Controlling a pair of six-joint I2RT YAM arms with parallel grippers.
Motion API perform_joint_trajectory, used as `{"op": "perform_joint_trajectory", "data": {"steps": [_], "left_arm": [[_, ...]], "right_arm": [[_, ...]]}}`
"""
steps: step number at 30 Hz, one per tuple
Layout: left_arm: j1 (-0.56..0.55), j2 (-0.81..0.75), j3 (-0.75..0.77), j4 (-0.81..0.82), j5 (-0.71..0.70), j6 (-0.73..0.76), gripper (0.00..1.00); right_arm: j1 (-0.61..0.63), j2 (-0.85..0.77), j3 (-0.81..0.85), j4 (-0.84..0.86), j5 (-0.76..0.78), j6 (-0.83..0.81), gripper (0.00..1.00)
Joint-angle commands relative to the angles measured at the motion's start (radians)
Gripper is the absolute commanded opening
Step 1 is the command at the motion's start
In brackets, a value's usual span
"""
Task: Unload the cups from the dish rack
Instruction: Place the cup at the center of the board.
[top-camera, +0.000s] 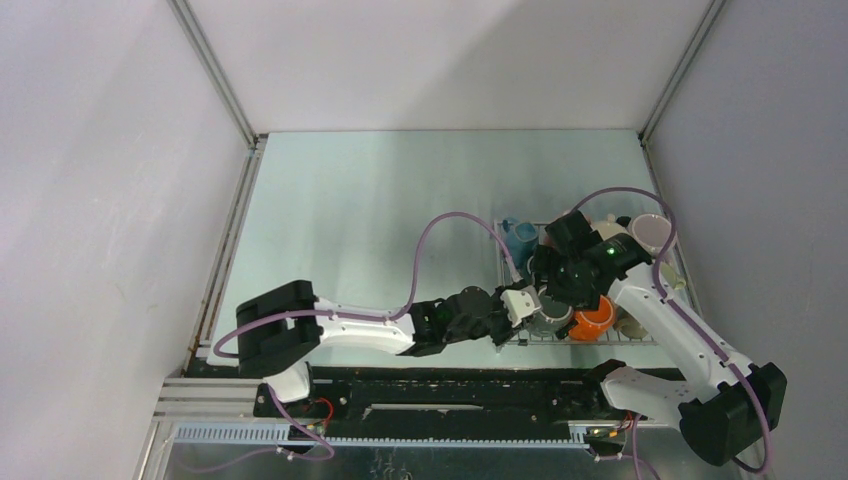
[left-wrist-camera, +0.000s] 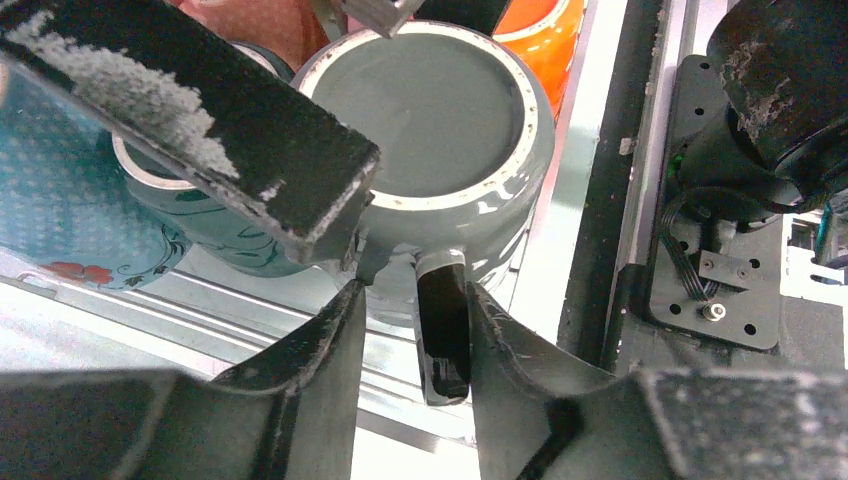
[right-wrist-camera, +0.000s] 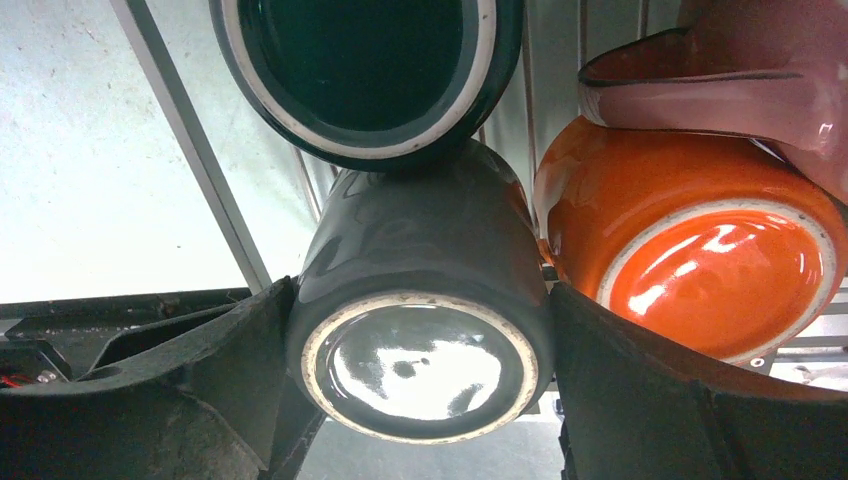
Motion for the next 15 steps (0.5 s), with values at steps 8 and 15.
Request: {"op": "perform_joint_trajectory", "data": {"steps": [8,15], "left_arm": [[-0.012,-0.001,0.079,-0.006,-0.049,0.021,0.07],[-0.010,-0.047,0.056,0.004,-0.071,-0.038,0.00]], "right_arm": [[-0.001,-0.019,0.063,-0.004,-0.021,-0.005,0.47],[0.002,-0.033,0.063,0.008,-0.024,0.000,0.68]]}}
